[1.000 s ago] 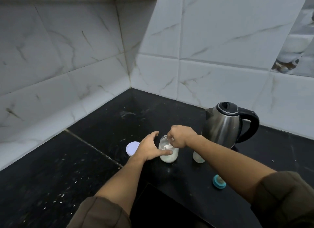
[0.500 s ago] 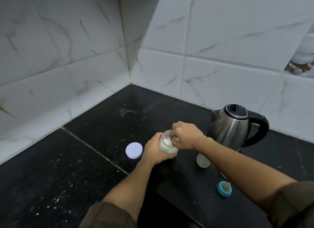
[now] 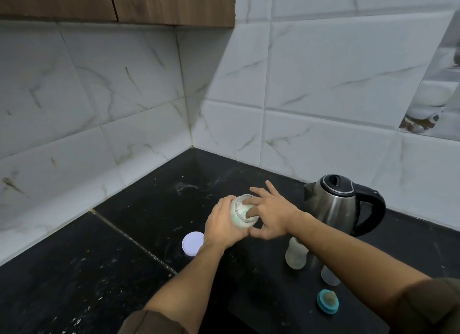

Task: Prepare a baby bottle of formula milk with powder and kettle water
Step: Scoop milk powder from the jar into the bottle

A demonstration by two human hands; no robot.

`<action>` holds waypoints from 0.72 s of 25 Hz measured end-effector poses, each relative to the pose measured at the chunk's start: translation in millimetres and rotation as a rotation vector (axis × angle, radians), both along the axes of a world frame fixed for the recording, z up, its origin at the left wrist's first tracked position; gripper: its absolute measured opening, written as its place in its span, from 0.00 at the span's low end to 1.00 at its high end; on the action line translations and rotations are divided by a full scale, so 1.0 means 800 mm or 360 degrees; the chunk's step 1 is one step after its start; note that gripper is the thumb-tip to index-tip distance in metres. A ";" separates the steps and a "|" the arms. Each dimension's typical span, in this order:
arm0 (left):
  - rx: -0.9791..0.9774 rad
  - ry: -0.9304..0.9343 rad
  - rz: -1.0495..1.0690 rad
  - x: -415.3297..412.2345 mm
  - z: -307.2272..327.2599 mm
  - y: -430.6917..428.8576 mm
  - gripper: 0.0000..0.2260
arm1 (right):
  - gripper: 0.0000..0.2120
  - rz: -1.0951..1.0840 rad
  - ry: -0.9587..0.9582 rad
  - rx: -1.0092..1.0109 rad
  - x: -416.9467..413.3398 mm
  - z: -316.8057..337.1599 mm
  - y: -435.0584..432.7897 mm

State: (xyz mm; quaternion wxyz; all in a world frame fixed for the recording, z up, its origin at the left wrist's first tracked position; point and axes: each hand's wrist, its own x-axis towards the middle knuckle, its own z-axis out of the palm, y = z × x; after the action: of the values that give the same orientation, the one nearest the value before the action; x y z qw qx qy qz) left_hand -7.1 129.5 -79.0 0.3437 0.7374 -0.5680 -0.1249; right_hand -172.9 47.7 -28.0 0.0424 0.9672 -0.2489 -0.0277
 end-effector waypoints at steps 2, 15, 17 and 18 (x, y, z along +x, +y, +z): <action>0.0001 -0.0033 -0.0019 -0.003 0.003 -0.001 0.39 | 0.30 -0.0056 0.0114 0.0020 0.003 0.004 0.001; 0.0004 -0.0035 -0.0029 -0.010 0.011 -0.010 0.32 | 0.27 -0.0075 0.0101 -0.0107 -0.003 0.018 0.007; -0.0008 -0.0035 0.0008 -0.008 0.010 -0.010 0.33 | 0.19 -0.0067 0.0098 -0.0121 -0.006 0.017 0.008; -0.0014 -0.0045 0.0011 -0.007 0.009 -0.011 0.34 | 0.16 -0.0067 0.0075 -0.0111 -0.008 0.015 0.007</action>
State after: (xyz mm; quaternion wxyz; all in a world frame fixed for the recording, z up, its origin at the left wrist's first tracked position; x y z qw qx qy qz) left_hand -12.5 121.0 -72.0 0.3393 0.7394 -0.5708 -0.1107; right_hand -179.2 53.4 -15.8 0.0813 0.9588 -0.2690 -0.0427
